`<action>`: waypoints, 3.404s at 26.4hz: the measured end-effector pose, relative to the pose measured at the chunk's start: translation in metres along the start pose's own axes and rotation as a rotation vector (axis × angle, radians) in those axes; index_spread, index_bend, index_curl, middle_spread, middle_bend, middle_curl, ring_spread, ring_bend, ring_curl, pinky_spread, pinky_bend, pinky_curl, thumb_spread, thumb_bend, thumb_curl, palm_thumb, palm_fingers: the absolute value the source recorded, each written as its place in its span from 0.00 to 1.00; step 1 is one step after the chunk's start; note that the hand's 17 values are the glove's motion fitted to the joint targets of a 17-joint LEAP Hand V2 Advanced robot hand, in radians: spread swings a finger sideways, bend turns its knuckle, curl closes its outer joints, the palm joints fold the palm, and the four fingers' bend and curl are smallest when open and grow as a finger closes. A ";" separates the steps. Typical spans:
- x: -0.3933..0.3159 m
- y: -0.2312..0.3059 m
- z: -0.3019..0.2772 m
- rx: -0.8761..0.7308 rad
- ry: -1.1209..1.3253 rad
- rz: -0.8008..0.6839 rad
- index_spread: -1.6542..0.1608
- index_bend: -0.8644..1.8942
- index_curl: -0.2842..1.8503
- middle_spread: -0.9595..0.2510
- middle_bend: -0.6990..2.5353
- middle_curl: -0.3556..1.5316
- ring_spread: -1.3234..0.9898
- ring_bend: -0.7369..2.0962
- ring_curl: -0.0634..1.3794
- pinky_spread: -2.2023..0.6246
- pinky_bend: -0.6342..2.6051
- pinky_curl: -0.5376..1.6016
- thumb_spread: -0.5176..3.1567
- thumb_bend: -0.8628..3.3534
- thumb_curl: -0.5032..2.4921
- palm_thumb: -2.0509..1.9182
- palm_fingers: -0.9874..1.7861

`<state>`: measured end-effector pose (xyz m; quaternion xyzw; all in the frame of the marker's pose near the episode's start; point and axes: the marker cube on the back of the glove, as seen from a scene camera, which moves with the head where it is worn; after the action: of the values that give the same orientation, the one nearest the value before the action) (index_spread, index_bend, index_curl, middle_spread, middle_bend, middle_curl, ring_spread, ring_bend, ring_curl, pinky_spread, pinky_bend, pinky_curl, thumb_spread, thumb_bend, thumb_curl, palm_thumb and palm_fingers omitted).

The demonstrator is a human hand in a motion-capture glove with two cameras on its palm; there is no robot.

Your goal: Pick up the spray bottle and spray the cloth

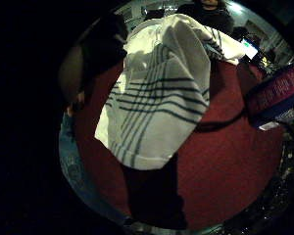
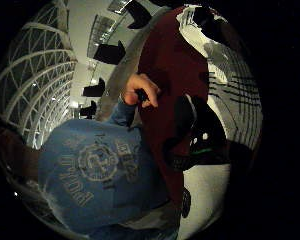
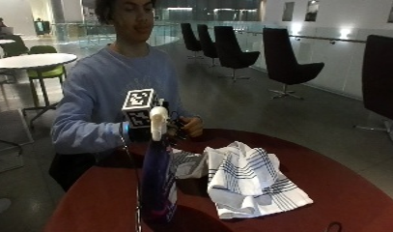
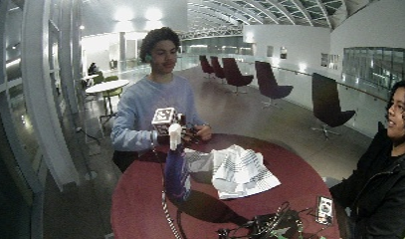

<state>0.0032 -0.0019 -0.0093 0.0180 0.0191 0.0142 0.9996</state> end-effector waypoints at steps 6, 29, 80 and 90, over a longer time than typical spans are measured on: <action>0.010 0.007 -0.015 0.060 -0.005 0.032 0.71 0.38 0.27 0.81 0.29 0.33 0.60 0.33 0.18 0.86 0.28 0.37 0.45 0.27 0.26 0.68 0.57; 0.087 0.059 -0.080 0.644 -0.490 0.374 0.71 0.36 0.27 0.80 0.29 0.37 0.60 0.36 0.24 0.86 0.28 0.40 0.46 0.24 0.28 0.69 0.59; 0.226 -0.031 -0.081 0.833 -0.254 0.495 0.73 0.33 0.19 0.77 0.32 0.41 0.59 0.47 0.31 0.89 0.37 0.43 0.40 0.21 0.31 0.71 0.54; 0.225 -0.031 -0.082 0.835 -0.281 0.499 0.73 0.33 0.18 0.76 0.33 0.41 0.58 0.47 0.31 0.88 0.37 0.43 0.39 0.20 0.32 0.72 0.54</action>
<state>0.2261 -0.0235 -0.1009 0.4220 -0.1162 0.2412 0.8661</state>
